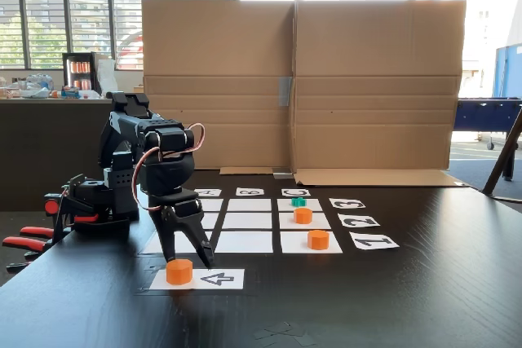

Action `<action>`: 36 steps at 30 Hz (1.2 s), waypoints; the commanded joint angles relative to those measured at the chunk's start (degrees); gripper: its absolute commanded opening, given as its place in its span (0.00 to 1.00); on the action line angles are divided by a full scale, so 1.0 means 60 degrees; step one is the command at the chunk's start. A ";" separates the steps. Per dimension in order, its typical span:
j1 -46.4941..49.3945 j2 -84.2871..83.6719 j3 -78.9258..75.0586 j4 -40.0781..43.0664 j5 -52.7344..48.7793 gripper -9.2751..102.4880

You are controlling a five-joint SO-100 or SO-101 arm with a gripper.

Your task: Pick up the round, orange token and place it in the grid on square B2.

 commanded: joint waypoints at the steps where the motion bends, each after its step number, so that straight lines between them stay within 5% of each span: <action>1: 0.0059 0.0000 -0.0469 -0.0103 0.0103 0.54; 10: 0.0161 -0.0322 -0.0835 -0.0015 0.0205 0.51; 26: 0.0278 -0.0732 -0.1187 -0.0044 0.0322 0.08; 36: 0.0278 -0.0791 -0.1201 0.0000 0.0366 0.08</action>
